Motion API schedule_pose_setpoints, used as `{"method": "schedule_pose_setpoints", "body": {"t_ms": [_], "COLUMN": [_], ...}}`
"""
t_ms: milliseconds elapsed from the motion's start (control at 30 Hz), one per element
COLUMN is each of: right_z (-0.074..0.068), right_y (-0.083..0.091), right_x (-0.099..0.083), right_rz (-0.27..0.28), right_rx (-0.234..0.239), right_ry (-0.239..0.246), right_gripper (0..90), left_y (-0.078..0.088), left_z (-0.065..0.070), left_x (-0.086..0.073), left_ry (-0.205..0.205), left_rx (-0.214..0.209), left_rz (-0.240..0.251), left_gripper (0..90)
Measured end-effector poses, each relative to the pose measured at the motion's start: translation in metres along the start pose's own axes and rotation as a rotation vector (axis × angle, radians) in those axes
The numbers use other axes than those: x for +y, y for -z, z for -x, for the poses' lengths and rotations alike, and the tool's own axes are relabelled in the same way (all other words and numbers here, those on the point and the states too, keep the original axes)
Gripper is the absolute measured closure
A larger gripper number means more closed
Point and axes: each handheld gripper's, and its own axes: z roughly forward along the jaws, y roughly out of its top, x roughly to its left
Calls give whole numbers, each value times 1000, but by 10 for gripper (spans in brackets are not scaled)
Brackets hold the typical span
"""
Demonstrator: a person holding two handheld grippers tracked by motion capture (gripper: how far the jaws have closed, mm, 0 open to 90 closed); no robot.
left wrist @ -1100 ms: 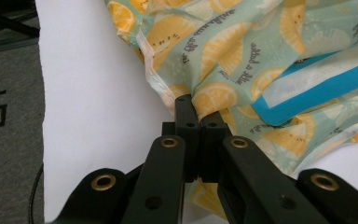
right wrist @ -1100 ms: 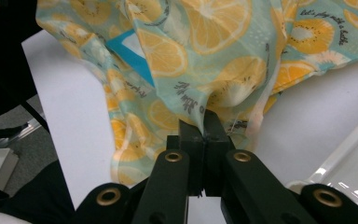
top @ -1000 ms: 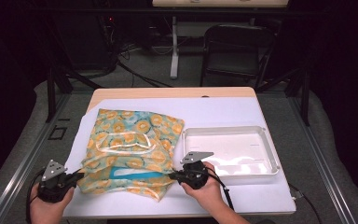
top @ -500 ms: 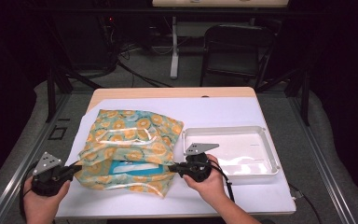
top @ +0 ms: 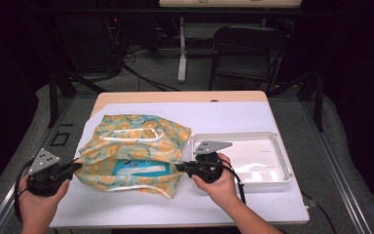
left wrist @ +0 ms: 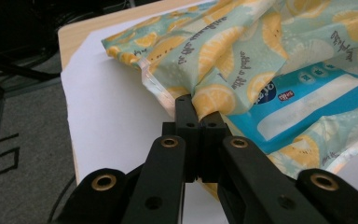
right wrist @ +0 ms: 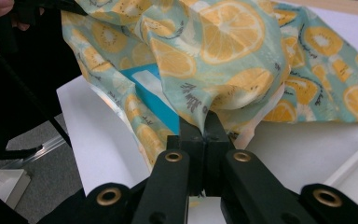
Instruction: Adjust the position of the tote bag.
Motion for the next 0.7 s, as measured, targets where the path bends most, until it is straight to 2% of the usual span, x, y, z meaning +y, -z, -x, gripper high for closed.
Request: {"method": "schedule_pose_setpoints", "body": {"t_ms": [300,700], "right_z": [-4,0], "right_y": [10,19], "right_x": [16,50], "right_rz": [38,77], "right_rx": [-19,-52], "right_ry": [40,81], "right_gripper": [900,900], "left_y": [7,9], "left_z": [0,-6], "left_x": [17,52], "left_ry": [-34,-47], "left_rx": [20,34], "left_rz": [17,57], "left_gripper": [896,897]}}
